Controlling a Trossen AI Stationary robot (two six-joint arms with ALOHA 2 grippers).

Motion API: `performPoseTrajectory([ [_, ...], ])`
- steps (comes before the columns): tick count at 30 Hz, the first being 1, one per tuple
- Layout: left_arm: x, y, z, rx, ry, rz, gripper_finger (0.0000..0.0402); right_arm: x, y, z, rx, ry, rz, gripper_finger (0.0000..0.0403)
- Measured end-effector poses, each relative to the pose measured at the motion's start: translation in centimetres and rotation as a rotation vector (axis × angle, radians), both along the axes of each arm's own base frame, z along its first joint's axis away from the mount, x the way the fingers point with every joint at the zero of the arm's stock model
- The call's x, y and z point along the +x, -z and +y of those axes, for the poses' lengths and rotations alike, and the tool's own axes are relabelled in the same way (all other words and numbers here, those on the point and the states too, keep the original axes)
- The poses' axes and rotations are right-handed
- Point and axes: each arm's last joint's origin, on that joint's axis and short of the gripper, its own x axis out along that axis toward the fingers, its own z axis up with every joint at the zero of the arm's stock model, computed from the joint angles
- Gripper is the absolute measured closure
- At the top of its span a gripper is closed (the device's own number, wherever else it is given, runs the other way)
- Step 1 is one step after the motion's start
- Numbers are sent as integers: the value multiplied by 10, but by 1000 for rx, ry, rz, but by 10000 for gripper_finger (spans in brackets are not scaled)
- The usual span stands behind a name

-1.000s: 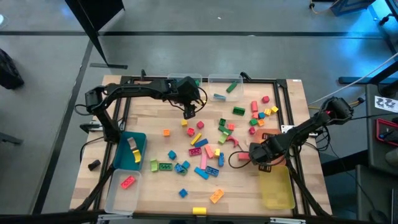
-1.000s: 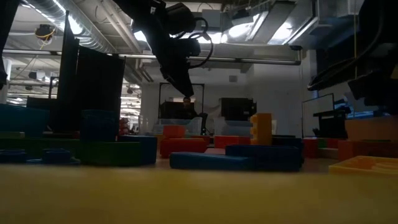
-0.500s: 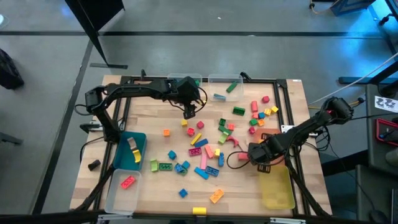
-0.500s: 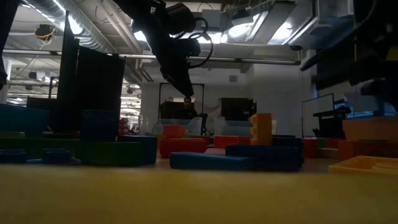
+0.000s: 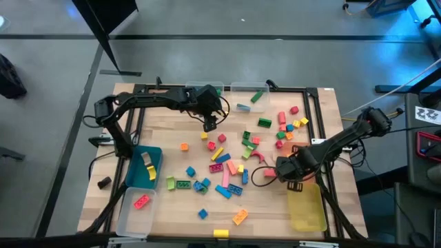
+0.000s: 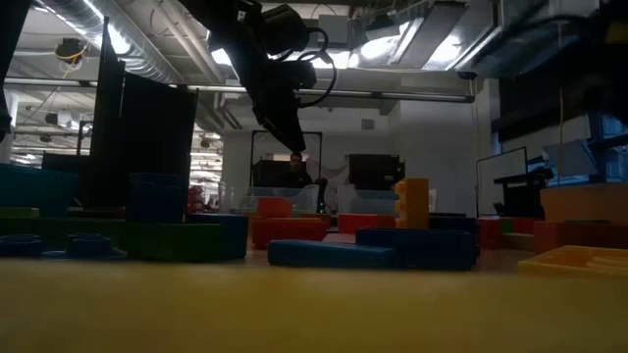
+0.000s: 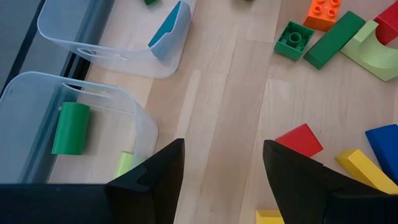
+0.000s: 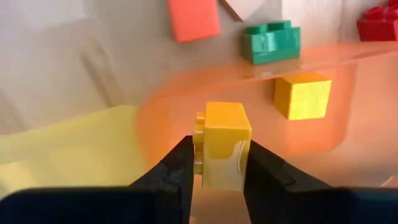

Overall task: Sort blocks by size
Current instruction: Remove the yellow game piece from the orange bin into the yellow bin, then put the orange game piece into the yellow bin

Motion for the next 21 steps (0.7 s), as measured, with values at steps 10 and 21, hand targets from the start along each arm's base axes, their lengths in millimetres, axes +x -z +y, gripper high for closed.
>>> performPoseTrajectory([
  [10, 0, 0, 0, 0, 0, 0, 199, 1, -36, 33, 282, 103, 35, 297],
  [21, 0, 0, -1, -13, -16, -6, 199, -22, -38, 78, 311, 129, -22, 245],
])
